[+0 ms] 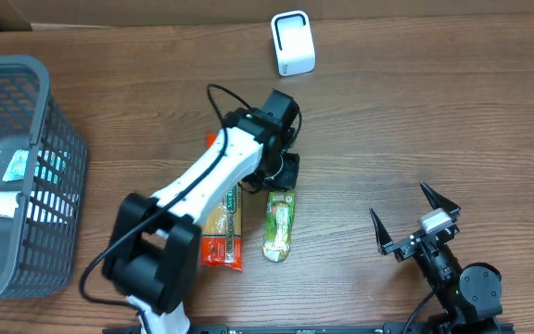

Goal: Scan the item barcode
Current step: 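Carry the green tea carton out and place it right of the spaghetti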

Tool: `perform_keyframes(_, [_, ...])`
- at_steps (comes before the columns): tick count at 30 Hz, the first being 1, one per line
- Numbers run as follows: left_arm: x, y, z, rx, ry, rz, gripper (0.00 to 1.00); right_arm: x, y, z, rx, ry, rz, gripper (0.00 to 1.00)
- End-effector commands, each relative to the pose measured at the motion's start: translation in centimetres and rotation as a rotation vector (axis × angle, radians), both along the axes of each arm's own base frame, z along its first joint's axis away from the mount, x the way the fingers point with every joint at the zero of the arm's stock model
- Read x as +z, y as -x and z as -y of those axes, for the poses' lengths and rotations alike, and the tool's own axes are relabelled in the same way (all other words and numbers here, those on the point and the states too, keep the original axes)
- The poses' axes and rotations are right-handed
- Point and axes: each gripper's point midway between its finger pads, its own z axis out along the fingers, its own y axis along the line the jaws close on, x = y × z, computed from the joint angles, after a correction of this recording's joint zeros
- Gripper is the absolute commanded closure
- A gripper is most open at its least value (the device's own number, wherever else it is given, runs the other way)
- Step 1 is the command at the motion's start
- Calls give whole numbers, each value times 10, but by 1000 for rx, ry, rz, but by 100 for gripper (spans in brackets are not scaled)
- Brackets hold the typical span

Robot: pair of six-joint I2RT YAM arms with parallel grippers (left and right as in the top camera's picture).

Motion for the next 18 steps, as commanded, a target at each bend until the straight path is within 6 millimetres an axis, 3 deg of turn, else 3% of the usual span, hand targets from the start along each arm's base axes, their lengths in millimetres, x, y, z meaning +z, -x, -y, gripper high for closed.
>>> perform_keyframes(1, [-12, 2, 0, 10, -23, -27, 64, -1, 0, 0, -1, -8, 3, 0])
perform_keyframes(5, [-6, 0, 1, 3, -17, -13, 48, -1, 0, 0, -1, -8, 3, 0])
perform_keyframes(10, [20, -9, 5, -12, -5, 18, 42, -1, 0, 0, -1, -8, 3, 0])
perform_keyframes(14, [62, -23, 5, -12, -15, 92, 41, -1, 0, 0, -1, -8, 3, 0])
perform_keyframes(18, [123, -37, 2, 0, -9, 210, 37, -1, 0, 0, -1, -8, 3, 0])
